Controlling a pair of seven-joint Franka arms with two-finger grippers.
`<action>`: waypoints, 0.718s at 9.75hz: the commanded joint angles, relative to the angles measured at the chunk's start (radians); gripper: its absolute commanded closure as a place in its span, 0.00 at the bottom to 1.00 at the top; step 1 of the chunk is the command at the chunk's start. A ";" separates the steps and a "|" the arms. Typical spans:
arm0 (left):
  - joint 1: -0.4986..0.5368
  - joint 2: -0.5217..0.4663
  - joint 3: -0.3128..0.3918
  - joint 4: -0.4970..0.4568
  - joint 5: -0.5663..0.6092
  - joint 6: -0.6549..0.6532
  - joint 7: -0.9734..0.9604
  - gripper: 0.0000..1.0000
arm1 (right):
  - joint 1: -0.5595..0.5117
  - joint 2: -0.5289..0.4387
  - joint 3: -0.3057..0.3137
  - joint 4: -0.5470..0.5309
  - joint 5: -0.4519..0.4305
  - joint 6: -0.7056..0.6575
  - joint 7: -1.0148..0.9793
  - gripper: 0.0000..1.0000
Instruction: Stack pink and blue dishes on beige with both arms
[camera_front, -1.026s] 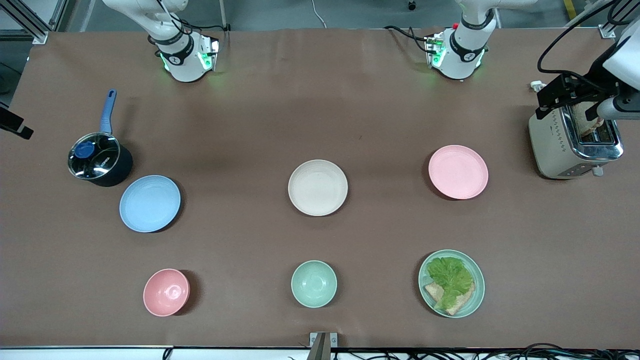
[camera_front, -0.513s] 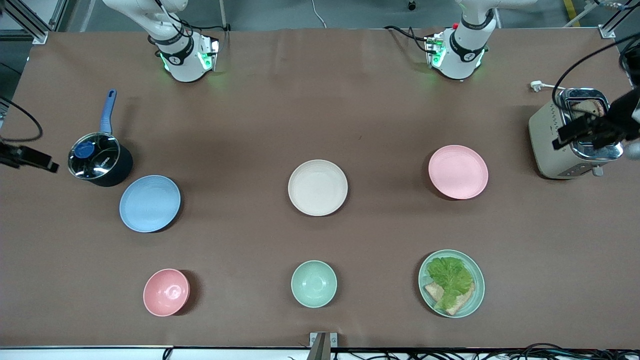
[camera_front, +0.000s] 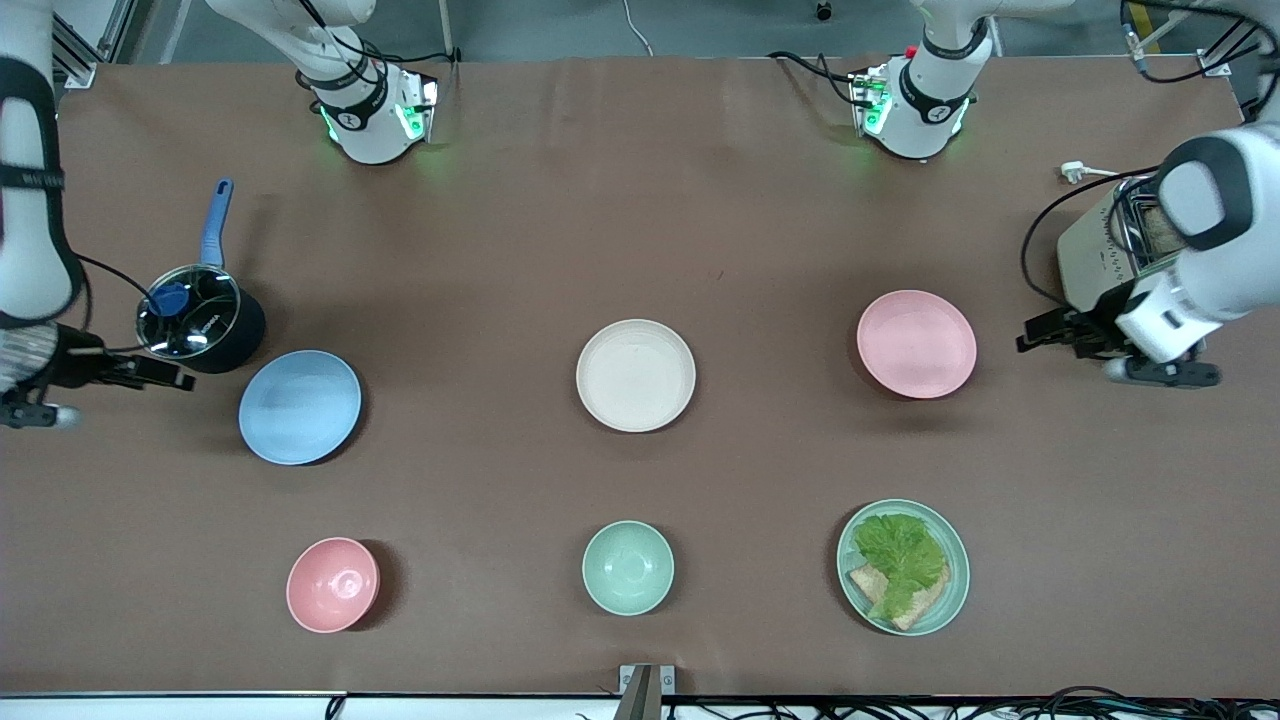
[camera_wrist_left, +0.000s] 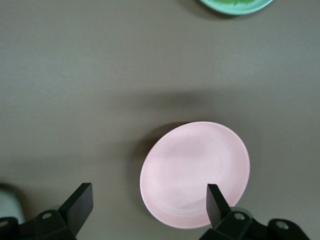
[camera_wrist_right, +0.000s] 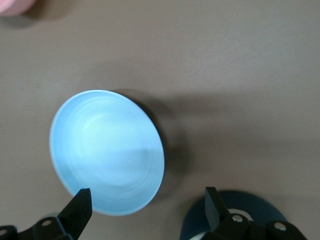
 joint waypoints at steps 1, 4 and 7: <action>0.002 0.122 0.001 -0.058 -0.071 0.123 0.095 0.01 | 0.005 0.055 0.002 -0.058 0.096 0.114 -0.089 0.00; 0.001 0.198 0.000 -0.113 -0.080 0.219 0.115 0.14 | 0.002 0.120 0.002 -0.073 0.267 0.143 -0.278 0.20; -0.010 0.239 -0.011 -0.112 -0.146 0.220 0.115 0.54 | 0.007 0.129 0.005 -0.088 0.297 0.145 -0.284 0.38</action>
